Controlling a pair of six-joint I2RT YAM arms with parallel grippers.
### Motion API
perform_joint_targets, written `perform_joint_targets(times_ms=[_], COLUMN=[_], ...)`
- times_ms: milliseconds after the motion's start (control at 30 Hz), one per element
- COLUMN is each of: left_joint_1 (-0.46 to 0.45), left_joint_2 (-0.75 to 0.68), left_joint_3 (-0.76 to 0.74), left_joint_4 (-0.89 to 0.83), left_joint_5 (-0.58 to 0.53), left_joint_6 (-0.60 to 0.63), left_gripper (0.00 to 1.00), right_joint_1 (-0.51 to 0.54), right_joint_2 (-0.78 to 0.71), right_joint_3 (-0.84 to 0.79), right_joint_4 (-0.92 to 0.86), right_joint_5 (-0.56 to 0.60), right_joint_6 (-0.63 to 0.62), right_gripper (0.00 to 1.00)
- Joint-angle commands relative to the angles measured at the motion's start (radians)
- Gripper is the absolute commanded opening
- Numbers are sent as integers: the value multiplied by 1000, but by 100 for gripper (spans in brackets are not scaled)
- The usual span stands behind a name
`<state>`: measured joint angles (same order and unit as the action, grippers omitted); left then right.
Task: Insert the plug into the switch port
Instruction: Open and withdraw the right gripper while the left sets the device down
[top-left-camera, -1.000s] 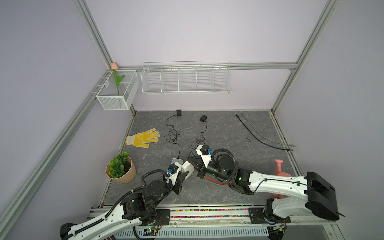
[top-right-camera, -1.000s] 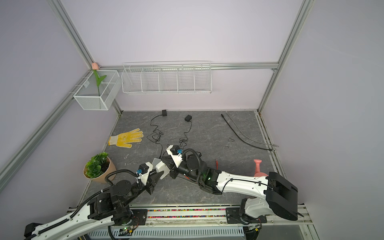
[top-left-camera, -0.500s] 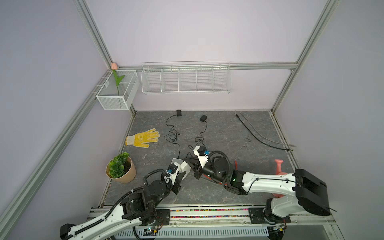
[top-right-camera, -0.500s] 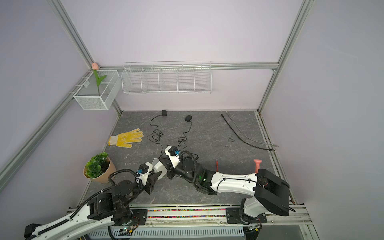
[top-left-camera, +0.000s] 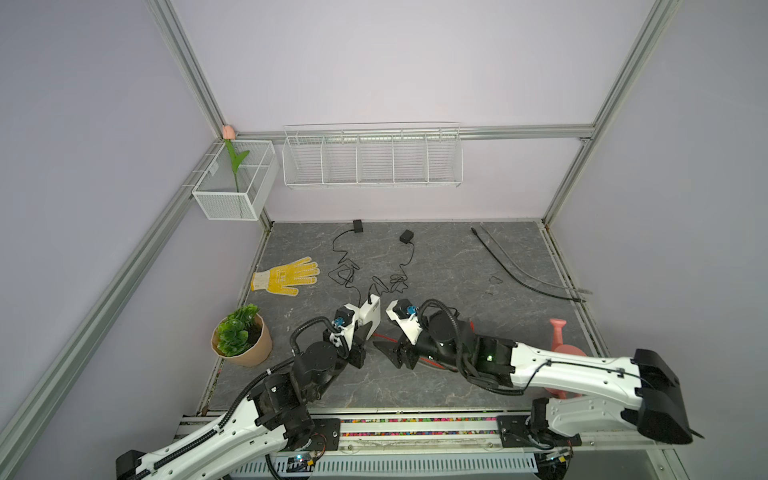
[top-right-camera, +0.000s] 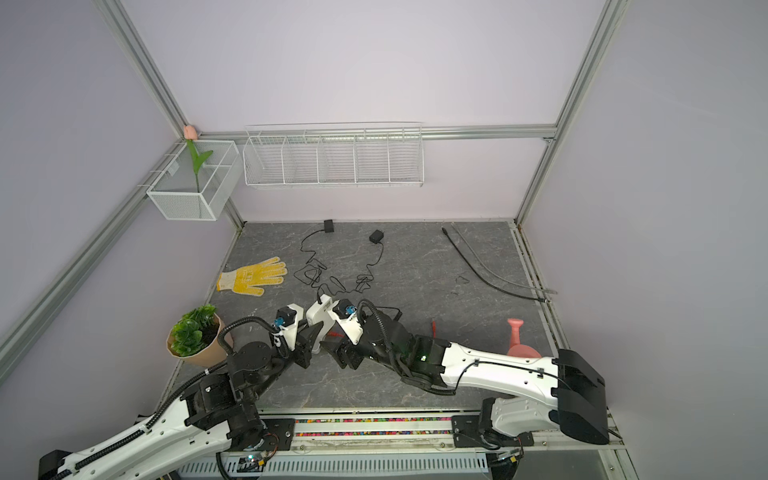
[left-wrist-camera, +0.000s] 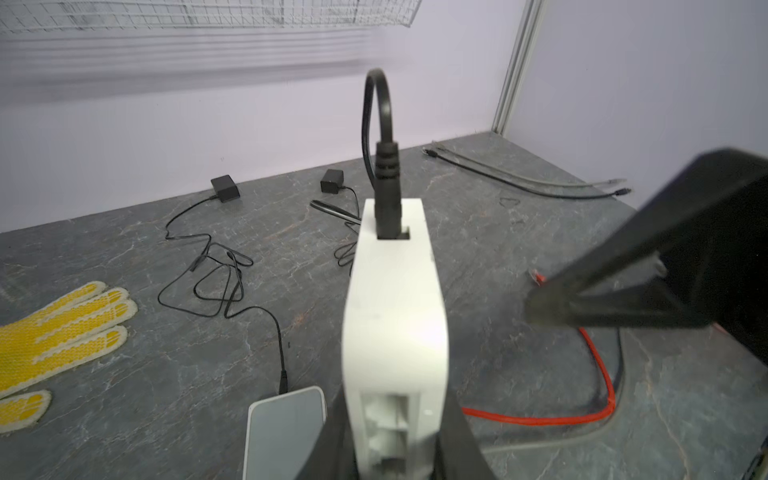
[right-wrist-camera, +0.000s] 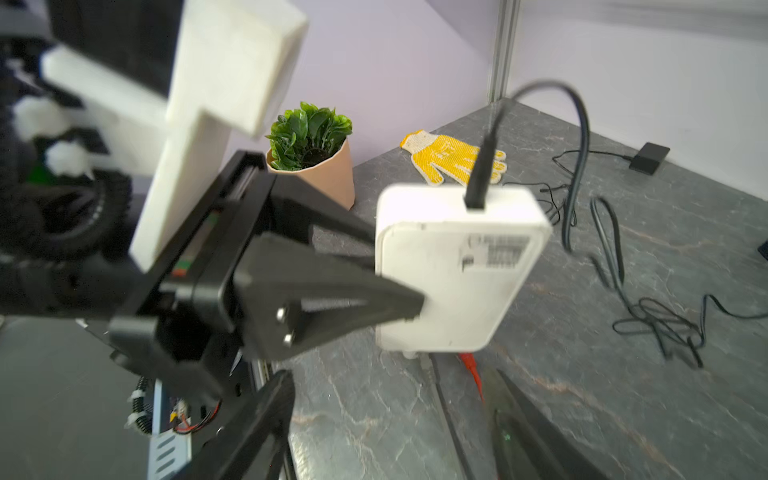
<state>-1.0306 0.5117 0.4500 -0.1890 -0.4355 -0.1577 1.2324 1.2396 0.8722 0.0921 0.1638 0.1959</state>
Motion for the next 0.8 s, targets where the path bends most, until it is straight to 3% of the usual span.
perform_joint_targets(times_ms=[0,167,333,633,767], left_joint_1=[36,155,282,337,334], left_joint_2=[61,342,770,1462,1562], left_joint_3=[54,217,469,1144,1210], left_joint_4=[77,0,-117,-637,-682], left_joint_5=[32,168,292,252,198], left_joint_6=[-33,-45,-9,65,58], left_gripper=[0,0,0,0,0], right_joint_1=[0,-65,-208,-349,-351], right_joint_2=[-97,-220,-265,-225,-244], right_joint_3=[-18,-53,-50,34,23], right_joint_4=[-195,-336,-428,-529,-509], right_joint_5=[56,216,219,179,179], right_joint_6=[-9,71,115,148,145], right_gripper=[76,78,78,79,79])
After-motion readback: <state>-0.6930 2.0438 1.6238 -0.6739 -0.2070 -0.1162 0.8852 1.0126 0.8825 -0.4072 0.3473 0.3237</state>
